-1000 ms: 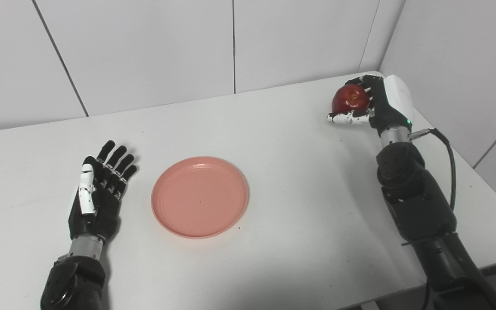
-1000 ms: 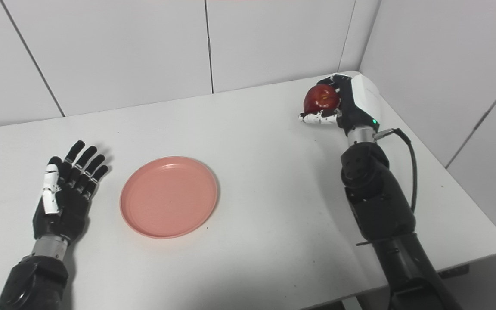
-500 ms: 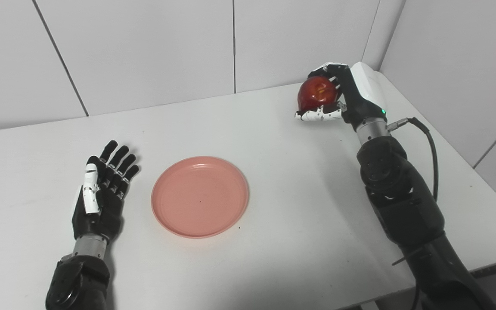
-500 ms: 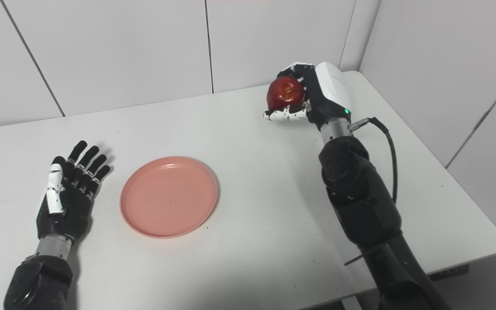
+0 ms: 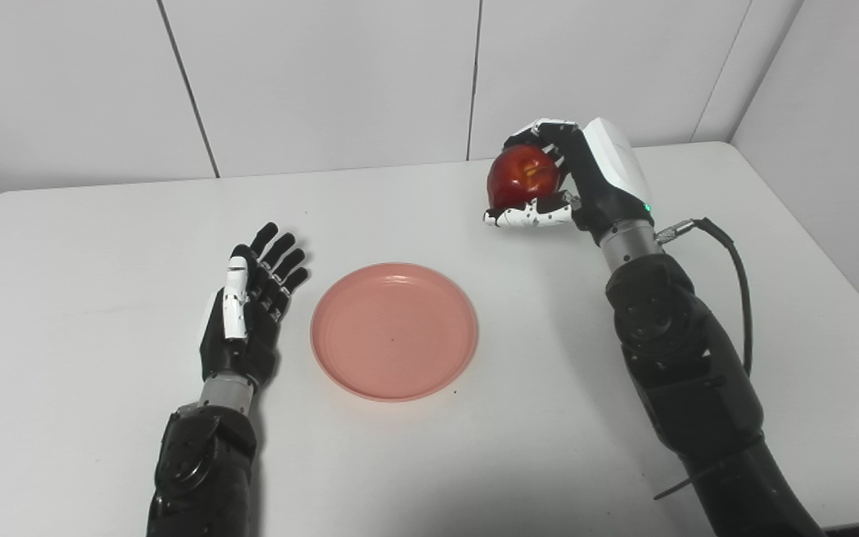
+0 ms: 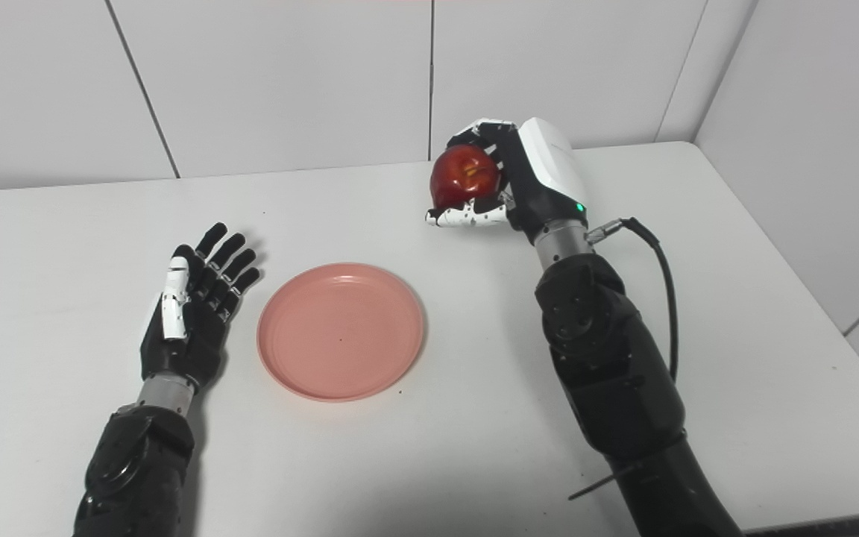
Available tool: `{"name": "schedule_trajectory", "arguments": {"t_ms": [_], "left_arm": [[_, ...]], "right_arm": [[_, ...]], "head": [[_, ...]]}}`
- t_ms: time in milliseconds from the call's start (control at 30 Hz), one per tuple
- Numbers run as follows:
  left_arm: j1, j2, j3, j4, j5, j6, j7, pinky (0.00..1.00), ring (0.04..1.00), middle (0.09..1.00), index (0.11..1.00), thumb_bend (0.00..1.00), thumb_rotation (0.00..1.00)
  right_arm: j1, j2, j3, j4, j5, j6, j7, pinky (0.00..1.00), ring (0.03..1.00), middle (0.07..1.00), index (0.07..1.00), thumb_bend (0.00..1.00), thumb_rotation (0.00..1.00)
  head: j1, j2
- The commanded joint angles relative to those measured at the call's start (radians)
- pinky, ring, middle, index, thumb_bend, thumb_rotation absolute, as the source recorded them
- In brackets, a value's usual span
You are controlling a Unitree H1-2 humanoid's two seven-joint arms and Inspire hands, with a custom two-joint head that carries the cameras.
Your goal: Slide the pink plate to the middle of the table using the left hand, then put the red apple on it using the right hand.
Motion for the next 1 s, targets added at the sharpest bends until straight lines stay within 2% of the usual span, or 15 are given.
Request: {"name": "schedule_trajectory", "arguments": {"t_ms": [0, 300, 533, 700, 967], "left_arm": [[0.008, -0.018, -0.007, 0.007, 0.009, 0.050, 0.021, 0.88, 0.877, 0.881, 0.863, 0.36, 1.00], [0.003, -0.034, -0.010, -0.003, 0.024, 0.056, 0.049, 0.87, 0.868, 0.878, 0.862, 0.36, 1.00], [-0.005, -0.042, -0.003, -0.004, 0.026, 0.051, 0.059, 0.88, 0.871, 0.883, 0.866, 0.36, 1.00], [-0.014, -0.042, 0.011, -0.002, 0.025, 0.044, 0.069, 0.87, 0.868, 0.874, 0.857, 0.37, 1.00], [-0.034, -0.042, 0.046, 0.012, 0.015, 0.041, 0.080, 0.88, 0.873, 0.875, 0.855, 0.37, 1.00]], "right_arm": [[-0.058, 0.012, 0.008, -0.033, -0.003, -0.037, 0.000, 0.35, 0.429, 0.485, 0.486, 0.51, 0.13], [-0.067, 0.090, 0.085, -0.018, -0.027, -0.030, 0.018, 0.34, 0.415, 0.487, 0.486, 0.52, 0.13], [-0.057, 0.130, 0.133, 0.014, -0.034, -0.071, 0.012, 0.32, 0.399, 0.473, 0.486, 0.51, 0.13], [-0.050, 0.162, 0.176, 0.018, -0.056, -0.046, 0.030, 0.33, 0.411, 0.486, 0.487, 0.52, 0.13], [-0.036, 0.184, 0.200, 0.033, -0.049, -0.064, 0.042, 0.32, 0.401, 0.481, 0.487, 0.52, 0.13]], "head": [[0.021, 0.004], [0.086, 0.017], [0.119, 0.026], [0.135, 0.032], [0.162, 0.043]]}}
